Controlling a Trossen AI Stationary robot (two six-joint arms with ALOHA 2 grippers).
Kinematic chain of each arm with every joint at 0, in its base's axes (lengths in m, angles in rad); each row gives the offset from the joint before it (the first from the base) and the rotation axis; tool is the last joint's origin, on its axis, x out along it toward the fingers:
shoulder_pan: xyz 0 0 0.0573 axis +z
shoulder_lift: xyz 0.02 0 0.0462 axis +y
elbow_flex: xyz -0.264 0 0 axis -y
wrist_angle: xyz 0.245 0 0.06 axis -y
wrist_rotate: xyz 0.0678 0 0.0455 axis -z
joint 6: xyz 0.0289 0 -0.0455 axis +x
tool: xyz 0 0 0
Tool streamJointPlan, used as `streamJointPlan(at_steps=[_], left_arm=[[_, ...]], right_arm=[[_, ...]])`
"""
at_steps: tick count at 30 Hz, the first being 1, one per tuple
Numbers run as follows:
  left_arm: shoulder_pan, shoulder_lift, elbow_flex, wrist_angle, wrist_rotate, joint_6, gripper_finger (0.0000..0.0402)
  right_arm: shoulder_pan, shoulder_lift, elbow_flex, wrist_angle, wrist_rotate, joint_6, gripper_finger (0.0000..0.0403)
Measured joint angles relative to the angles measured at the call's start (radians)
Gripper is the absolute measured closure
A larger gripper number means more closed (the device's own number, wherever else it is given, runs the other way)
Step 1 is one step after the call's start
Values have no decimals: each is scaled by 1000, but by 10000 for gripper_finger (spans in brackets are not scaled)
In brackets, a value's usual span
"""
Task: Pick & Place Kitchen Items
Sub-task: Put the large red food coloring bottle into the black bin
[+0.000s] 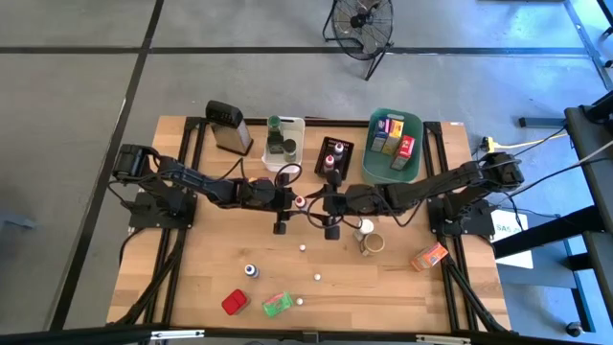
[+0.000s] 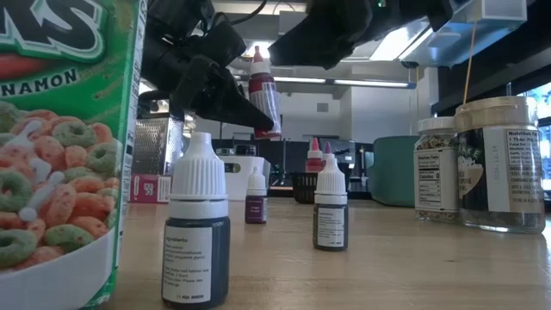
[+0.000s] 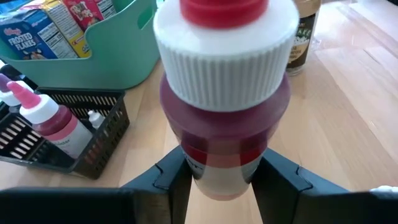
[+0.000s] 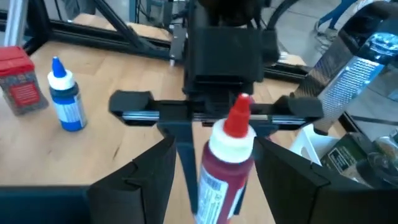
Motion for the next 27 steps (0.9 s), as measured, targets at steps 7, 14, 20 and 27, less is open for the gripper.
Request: streamJointPlan(at_steps=[7,14,20,27], left_arm=[[0,0,0,5,0,-1,265],[0,0,1,7,0,-3,265],[0,0,1,1,0,-2,265],[0,0,1,1,0,5,265]], right_arm=[[-21,38,2,89,-39,5,187],[-37,72,0,127,-42,6,188],[-50,79,1,136,-44,6,188],[-51,79,1,134,-44,6,188]])
